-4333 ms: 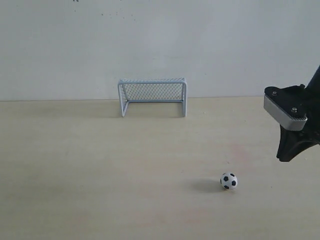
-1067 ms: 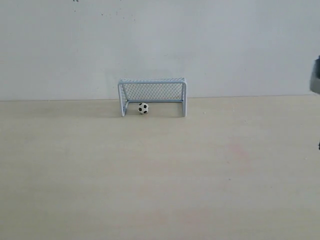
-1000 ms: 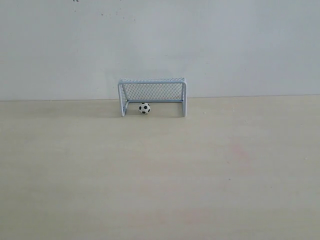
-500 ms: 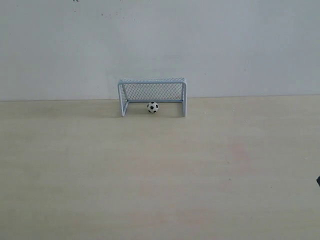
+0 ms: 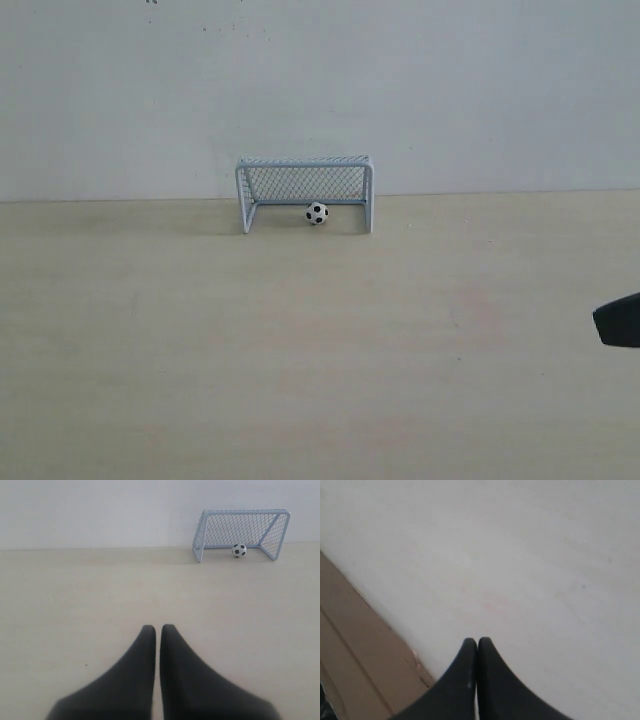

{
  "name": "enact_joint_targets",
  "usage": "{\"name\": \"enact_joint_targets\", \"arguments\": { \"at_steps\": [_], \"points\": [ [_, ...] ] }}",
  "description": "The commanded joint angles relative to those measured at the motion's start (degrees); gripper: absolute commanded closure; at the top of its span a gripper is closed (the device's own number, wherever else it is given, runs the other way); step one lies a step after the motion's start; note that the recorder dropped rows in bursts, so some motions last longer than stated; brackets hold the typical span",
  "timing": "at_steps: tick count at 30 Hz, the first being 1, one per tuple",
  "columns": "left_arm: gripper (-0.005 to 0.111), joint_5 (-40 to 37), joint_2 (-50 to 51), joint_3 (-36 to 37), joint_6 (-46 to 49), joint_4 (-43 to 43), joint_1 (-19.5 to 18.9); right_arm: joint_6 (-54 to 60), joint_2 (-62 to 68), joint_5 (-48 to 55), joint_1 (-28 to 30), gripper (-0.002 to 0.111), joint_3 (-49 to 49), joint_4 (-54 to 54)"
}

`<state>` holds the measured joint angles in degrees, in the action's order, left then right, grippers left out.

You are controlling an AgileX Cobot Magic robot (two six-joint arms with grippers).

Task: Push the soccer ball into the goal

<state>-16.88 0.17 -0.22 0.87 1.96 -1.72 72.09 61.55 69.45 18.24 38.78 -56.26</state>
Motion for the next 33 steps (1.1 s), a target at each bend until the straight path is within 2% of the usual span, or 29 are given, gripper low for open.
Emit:
{"name": "enact_joint_targets", "arguments": {
  "at_steps": [1, 4, 20, 22, 23, 27, 33],
  "points": [
    [0.102, 0.0, -0.2, 0.2, 0.2, -0.1, 0.3, -1.7, -3.1, 0.5, -2.2, 0.108, -0.1, -7.7],
    [0.102, 0.0, -0.2, 0.2, 0.2, -0.1, 0.3, -1.7, -4.0, 0.5, -2.4, 0.108, -0.1, -10.9],
    [0.102, 0.0, -0.2, 0.2, 0.2, -0.1, 0.3, -1.7, -5.4, 0.0, -3.5, 0.108, -0.1, -11.0],
    [0.102, 0.0, -0.2, 0.2, 0.2, -0.1, 0.3, -1.7, -8.2, -9.9, -6.5, 0.108, -0.1, -11.0],
    [0.102, 0.0, -0.2, 0.2, 0.2, -0.1, 0.3, -2.0, -11.1, -19.0, -10.2, 0.108, -0.1, -11.0],
    [0.102, 0.0, -0.2, 0.2, 0.2, -0.1, 0.3, -3.2, -20.0, -38.0, -18.3, 0.108, -2.3, -10.9],
    [0.102, 0.0, -0.2, 0.2, 0.2, -0.1, 0.3, -5.7, -31.8, -53.9, -18.2, 0.108, -18.9, -11.1]
  ]
}}
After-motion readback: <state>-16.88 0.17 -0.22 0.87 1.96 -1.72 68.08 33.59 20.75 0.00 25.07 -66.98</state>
